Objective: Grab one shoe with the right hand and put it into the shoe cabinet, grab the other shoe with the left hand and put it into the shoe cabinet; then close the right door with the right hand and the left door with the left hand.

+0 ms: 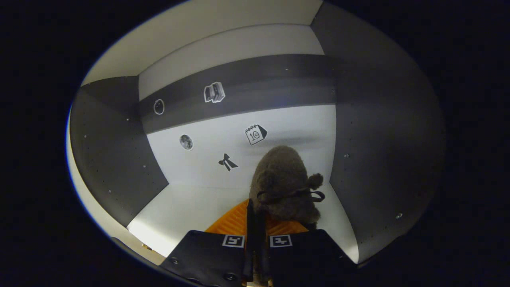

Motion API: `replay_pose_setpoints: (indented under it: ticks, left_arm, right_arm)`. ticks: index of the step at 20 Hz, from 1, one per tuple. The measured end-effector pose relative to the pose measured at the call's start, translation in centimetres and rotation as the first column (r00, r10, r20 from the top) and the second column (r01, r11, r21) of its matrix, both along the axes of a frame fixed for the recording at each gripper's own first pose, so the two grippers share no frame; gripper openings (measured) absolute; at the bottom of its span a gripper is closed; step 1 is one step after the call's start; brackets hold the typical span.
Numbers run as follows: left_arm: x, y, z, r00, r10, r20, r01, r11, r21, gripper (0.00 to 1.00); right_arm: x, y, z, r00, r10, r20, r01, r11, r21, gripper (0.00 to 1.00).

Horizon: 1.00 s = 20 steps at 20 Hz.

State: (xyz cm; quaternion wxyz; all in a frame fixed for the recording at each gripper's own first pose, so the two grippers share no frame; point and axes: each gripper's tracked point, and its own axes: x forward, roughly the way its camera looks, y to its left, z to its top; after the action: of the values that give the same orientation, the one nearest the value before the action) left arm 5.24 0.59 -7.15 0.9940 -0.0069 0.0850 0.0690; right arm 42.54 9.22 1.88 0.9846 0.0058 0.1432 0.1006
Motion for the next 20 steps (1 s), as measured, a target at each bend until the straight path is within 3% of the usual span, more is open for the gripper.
replay_pose_setpoints:
  ticks: [3, 4, 6, 10, 11, 12, 14, 17, 18, 19, 20]
  left_arm:
    - [0.4, 0.3, -0.2, 1.0, 0.009, -0.001, -0.009, 1.0, -0.002, 0.94]
    - [0.5, 0.3, -0.1, 1.0, 0.01, 0.0, -0.01, 1.0, -0.002, 0.94]
    - [0.8, 0.2, -0.1, 1.0, 0.008, 0.002, -0.008, 1.0, -0.002, 0.94]
    - [0.8, 0.0, -0.3, 1.0, 0.003, 0.002, -0.003, 1.0, -0.001, 0.94]
    - [0.9, -0.1, -0.5, 1.0, 0.001, 0.0, -0.001, 1.0, 0.0, 0.94]
    - [0.8, -0.2, -0.7, 1.0, 0.001, -0.002, -0.001, 1.0, 0.0, 0.94]
    - [0.6, -0.3, -1.1, 1.0, 0.001, -0.008, -0.001, 1.0, -0.007, 0.94]
    - [0.1, -0.5, -1.6, 1.0, 0.001, -0.012, -0.001, 1.0, -0.021, 0.94]
    - [-0.1, -0.4, -1.8, 1.0, -0.002, -0.018, 0.001, 1.0, -0.019, 0.88]
    - [-0.2, -0.4, -2.4, 0.999, -0.003, -0.032, 0.002, 1.0, -0.016, 1.0]
    - [-0.3, -0.1, -2.9, 0.999, 0.003, -0.052, -0.003, 1.0, -0.017, 1.0]
  right_arm:
    - [0.0, 0.6, -0.3, 1.0, 0.008, -0.004, -0.008, 1.0, -0.007, 0.08]
    - [0.0, 0.7, -0.7, 1.0, 0.014, -0.015, -0.014, 1.0, -0.013, 0.13]
    - [-0.4, 1.2, -1.4, 0.999, 0.032, -0.043, -0.033, 0.999, -0.018, 0.11]
    - [-2.1, 3.4, -2.5, 0.988, 0.117, -0.099, -0.116, 0.993, 0.016, 0.6]
    - [-2.8, 4.2, -2.6, 0.983, 0.149, -0.107, -0.147, 0.989, 0.022, 0.65]
    - [-3.4, 4.2, -2.3, 0.983, 0.152, -0.103, -0.152, 0.988, 0.007, 0.85]
    - [-4.1, 3.9, -1.9, 0.987, 0.136, -0.09, -0.14, 0.99, -0.033, 0.99]
    - [-6.3, 3.9, -1.2, 0.985, 0.148, -0.084, -0.151, 0.988, -0.036, 0.97]
    - [-7.0, 3.7, -0.5, 0.987, 0.146, -0.061, -0.148, 0.988, -0.035, 0.97]
    - [-7.9, 3.6, 0.2, 0.99, 0.137, -0.031, -0.138, 0.99, -0.025, 0.97]
    - [-9.0, 3.6, 0.8, 0.991, 0.13, 0.008, -0.13, 0.991, 0.004, 0.98]
